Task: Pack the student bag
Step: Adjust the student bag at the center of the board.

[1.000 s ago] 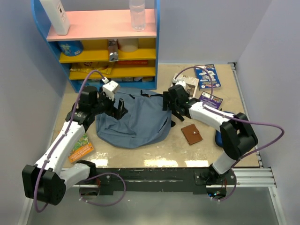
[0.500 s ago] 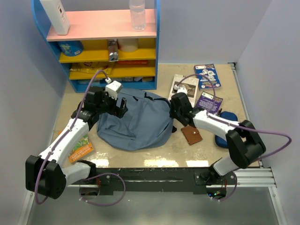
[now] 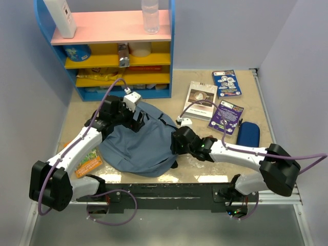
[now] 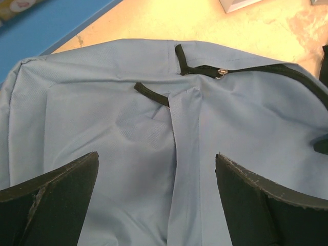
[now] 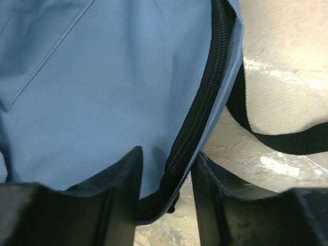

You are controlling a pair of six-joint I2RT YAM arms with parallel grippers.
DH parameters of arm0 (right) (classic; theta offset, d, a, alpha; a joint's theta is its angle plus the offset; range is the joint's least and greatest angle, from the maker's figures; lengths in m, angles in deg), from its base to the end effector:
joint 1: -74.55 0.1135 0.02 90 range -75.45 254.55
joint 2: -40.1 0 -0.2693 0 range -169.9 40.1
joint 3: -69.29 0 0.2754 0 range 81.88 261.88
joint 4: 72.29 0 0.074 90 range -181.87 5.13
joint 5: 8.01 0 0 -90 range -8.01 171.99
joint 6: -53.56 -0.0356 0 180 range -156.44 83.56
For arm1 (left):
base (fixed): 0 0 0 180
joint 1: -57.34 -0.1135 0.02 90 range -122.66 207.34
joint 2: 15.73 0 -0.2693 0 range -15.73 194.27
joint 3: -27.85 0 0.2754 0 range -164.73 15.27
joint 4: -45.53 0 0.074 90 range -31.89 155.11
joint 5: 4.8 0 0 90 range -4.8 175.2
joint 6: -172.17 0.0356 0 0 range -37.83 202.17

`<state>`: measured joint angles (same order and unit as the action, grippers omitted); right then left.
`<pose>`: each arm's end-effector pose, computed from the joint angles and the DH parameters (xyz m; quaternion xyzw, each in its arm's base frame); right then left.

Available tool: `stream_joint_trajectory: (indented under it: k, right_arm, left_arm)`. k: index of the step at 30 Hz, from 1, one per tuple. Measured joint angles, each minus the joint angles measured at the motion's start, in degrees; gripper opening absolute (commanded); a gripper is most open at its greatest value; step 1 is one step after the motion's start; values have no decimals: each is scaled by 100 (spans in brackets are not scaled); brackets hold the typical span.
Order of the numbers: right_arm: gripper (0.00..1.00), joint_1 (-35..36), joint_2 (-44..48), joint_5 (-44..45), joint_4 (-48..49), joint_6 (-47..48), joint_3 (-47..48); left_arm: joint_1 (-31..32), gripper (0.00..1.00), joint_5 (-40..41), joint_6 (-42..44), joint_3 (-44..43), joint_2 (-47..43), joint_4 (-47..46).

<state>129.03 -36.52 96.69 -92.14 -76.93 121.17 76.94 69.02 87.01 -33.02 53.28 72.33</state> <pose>0.1729 0.2267 0.1841 -0.0624 0.9141 0.2024 0.3457 0.2650 -0.1049 0.2640 0.2494 0.8443 -0.1825 0.4378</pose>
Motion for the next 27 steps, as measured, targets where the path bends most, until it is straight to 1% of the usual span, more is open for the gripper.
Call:
stream_joint_trajectory:
  k: [2, 6, 12, 15, 18, 20, 22, 24, 27]
  right_arm:
    - [52, 57, -122, 170, -334, -2, 256]
    - [53, 35, -160, 520, -782, 146, 756]
    - [53, 26, -356, 684, -857, 291, 1628]
    - [52, 26, -837, 584, -590, 251, 2065]
    - [49, 52, -1515, 293, -201, 151, 2354]
    - [46, 118, -1845, 105, -44, 46, 2365]
    - [43, 264, -2133, -81, 52, -111, 2308]
    - [39, 457, -2267, -227, 173, -310, 2096]
    - [37, 693, -2232, -328, 280, -619, 1528]
  left_arm:
    - [11, 100, 22, 87, 0, 70, 2]
    - [11, 100, 234, 264, 0, 107, 2]
    - [-140, 100, 627, 527, 0, 107, -28]
    - [-492, 100, 629, 625, 0, 116, -122]
    - [-1202, 100, 581, 763, -15, 240, -269]
    - [-1635, 100, 581, 901, -33, 415, -350]
    - [-1878, 100, 575, 1016, -33, 560, -369]
    - [-1969, 100, 555, 1158, -20, 651, -387]
    - [-1956, 100, 466, 1333, 90, 654, -505]
